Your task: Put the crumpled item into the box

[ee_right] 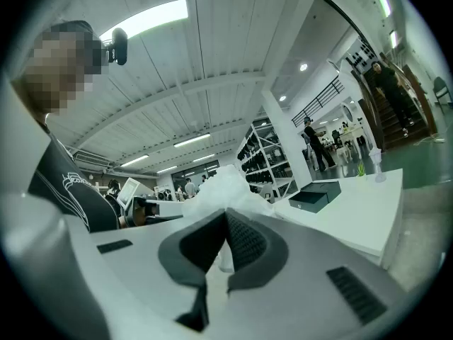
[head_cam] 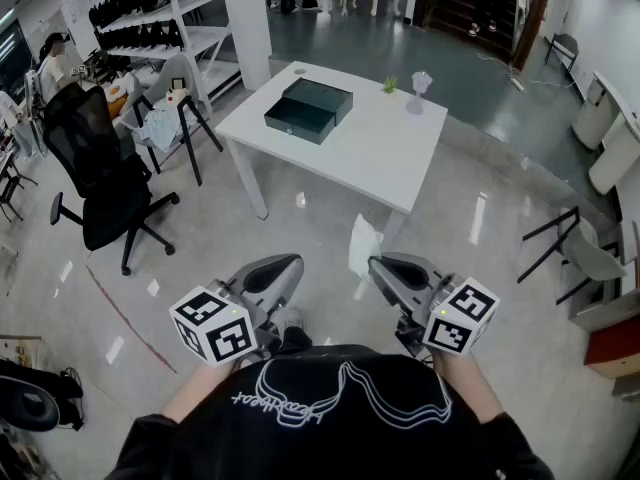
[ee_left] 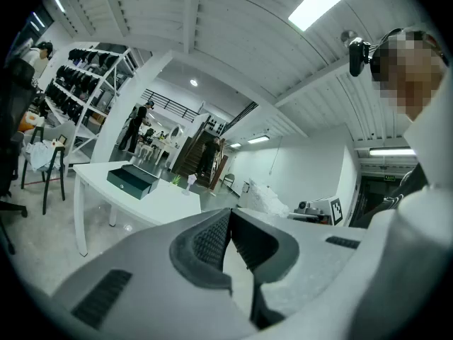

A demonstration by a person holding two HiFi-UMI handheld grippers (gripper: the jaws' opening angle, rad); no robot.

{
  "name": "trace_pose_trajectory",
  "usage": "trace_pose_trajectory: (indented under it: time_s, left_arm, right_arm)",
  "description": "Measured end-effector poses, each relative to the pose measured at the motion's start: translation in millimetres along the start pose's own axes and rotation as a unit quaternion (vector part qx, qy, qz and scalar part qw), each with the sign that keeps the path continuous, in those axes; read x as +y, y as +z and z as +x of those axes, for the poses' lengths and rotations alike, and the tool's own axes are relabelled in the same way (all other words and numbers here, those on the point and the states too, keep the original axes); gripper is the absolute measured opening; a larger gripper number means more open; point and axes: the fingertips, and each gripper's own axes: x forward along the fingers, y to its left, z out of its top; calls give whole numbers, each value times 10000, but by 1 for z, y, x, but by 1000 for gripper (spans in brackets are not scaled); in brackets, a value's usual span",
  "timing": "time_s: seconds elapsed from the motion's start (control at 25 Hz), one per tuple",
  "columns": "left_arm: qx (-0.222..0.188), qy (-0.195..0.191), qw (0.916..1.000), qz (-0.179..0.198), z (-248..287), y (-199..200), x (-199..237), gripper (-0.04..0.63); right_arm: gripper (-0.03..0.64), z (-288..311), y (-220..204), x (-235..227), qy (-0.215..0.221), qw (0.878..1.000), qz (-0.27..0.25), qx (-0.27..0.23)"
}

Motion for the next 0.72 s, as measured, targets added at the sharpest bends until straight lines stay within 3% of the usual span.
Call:
trace_pose_trajectory:
  time_s: [0.72]
  left_arm:
    - [-69,-12,10000,70,10,14,19,5]
  right_arm:
    - [5,19,6,-14,0,9999,-100,-8]
